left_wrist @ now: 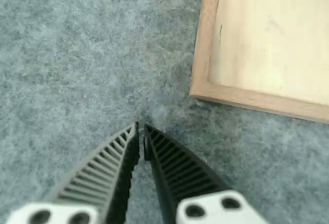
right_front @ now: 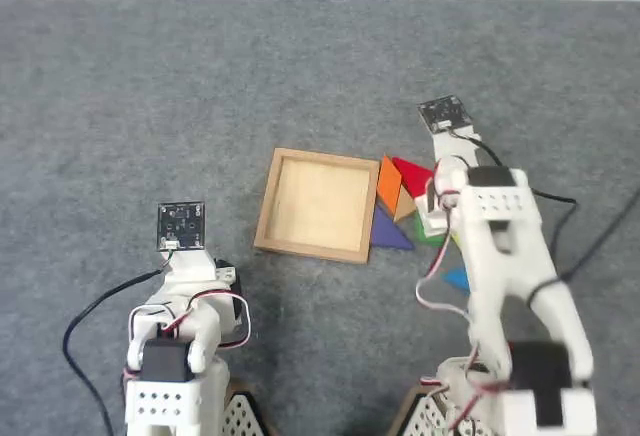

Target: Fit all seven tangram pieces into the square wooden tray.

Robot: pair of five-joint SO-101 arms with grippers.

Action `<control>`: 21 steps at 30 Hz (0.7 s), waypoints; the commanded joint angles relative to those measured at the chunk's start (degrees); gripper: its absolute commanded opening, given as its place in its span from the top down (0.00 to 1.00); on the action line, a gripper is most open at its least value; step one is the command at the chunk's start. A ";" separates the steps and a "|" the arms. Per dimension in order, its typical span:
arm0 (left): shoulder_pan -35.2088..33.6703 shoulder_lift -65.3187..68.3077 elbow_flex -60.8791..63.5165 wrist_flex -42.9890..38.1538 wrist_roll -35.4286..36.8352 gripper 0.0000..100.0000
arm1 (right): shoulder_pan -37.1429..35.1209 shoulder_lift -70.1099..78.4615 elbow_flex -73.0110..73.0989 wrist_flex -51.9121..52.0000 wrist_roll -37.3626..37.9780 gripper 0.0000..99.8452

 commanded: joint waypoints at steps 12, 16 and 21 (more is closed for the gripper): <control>-0.35 -1.14 -0.75 0.09 -0.62 0.99 | 1.36 12.97 -4.48 -9.80 -2.46 0.68; -0.35 -1.14 -0.75 0.09 -0.62 0.99 | 3.30 12.97 -4.48 -12.18 -5.98 0.68; -0.35 -1.14 -0.75 0.09 -0.62 0.99 | 3.38 13.14 -5.89 -12.09 -10.37 0.68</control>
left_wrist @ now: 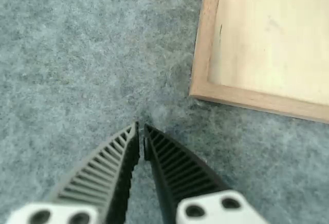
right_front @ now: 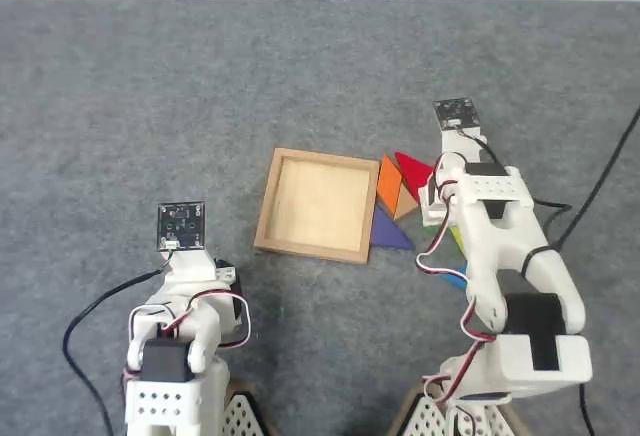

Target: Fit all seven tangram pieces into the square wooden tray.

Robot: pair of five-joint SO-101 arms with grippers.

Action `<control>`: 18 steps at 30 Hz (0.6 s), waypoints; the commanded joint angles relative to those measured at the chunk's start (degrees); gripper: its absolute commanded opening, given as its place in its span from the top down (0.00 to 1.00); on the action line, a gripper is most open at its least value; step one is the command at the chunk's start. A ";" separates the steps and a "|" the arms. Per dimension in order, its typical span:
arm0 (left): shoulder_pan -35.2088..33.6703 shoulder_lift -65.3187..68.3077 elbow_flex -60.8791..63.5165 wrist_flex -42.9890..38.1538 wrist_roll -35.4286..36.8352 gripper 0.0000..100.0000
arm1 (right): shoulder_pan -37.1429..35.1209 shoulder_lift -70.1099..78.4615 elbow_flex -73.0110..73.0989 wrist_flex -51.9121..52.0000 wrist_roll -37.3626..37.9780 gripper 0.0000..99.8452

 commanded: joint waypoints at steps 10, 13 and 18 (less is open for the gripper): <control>-0.35 -1.14 -0.75 0.09 -0.62 0.99 | 1.27 0.04 -5.63 -1.36 -18.73 0.68; -0.35 -1.14 -0.75 0.09 -0.62 0.99 | 1.27 0.04 -5.54 -1.36 -19.52 0.68; -0.35 -1.14 -0.75 0.09 -0.62 0.99 | 1.36 4.26 -5.89 -2.59 -19.16 0.76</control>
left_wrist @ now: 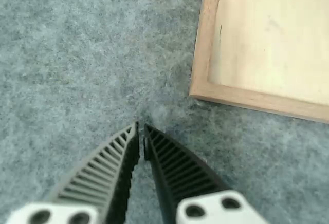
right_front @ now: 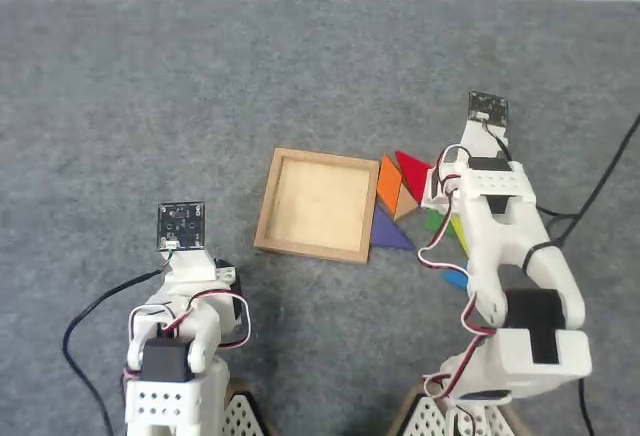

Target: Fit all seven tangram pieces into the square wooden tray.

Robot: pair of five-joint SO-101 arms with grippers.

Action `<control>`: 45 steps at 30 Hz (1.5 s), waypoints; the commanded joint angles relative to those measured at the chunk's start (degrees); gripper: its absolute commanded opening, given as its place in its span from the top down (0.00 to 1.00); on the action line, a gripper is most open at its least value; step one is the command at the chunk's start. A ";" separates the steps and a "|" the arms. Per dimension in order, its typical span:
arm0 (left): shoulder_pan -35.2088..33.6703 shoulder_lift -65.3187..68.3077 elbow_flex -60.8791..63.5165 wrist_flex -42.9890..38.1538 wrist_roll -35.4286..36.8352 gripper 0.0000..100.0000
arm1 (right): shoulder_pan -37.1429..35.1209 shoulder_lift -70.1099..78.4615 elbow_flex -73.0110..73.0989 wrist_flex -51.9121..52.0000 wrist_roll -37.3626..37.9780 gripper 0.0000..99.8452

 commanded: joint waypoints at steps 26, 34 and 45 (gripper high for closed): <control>-0.35 -1.14 -0.75 0.09 -0.62 0.99 | 6.11 6.37 -6.59 0.57 -0.97 0.85; -0.35 -1.14 -0.75 0.09 -0.62 0.99 | 6.20 5.76 -5.36 0.48 -0.88 0.99; -0.35 -1.14 -0.75 0.09 -0.62 0.99 | 6.55 5.67 -5.19 0.40 -0.79 0.99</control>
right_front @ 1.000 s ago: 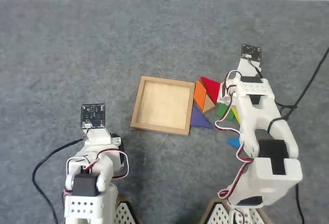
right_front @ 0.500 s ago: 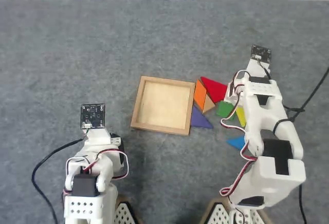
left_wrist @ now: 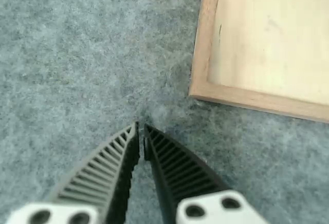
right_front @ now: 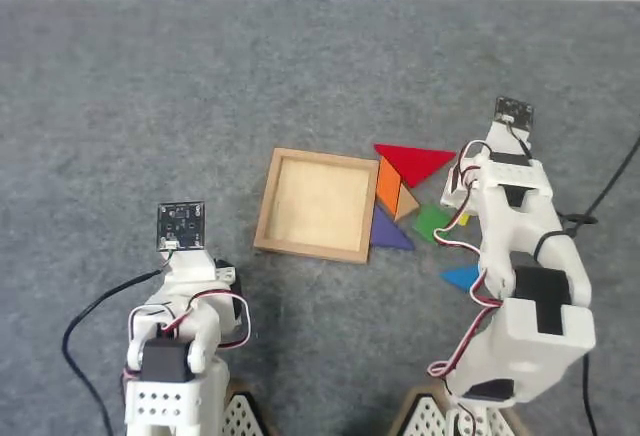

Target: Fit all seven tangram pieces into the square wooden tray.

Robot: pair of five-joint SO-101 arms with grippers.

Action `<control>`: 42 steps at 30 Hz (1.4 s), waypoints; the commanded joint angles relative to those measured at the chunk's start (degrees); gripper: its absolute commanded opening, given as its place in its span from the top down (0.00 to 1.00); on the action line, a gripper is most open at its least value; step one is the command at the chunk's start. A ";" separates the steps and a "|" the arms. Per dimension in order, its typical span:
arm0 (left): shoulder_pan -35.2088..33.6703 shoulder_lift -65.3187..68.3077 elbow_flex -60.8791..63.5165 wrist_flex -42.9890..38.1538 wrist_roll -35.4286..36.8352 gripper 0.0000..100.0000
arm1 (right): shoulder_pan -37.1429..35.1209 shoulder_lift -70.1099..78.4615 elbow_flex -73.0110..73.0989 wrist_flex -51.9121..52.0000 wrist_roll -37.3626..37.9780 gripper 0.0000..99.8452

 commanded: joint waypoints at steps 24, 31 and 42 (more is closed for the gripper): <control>-0.35 -1.14 -0.75 0.09 -0.62 0.99 | 0.31 -0.92 -3.25 7.08 5.80 0.86; -0.35 -1.14 -0.75 0.09 -0.62 0.99 | 0.66 -1.10 -5.10 7.34 11.25 0.98; -0.35 -1.14 -0.75 0.09 -0.62 0.99 | 2.15 -11.21 -13.01 14.46 21.10 0.79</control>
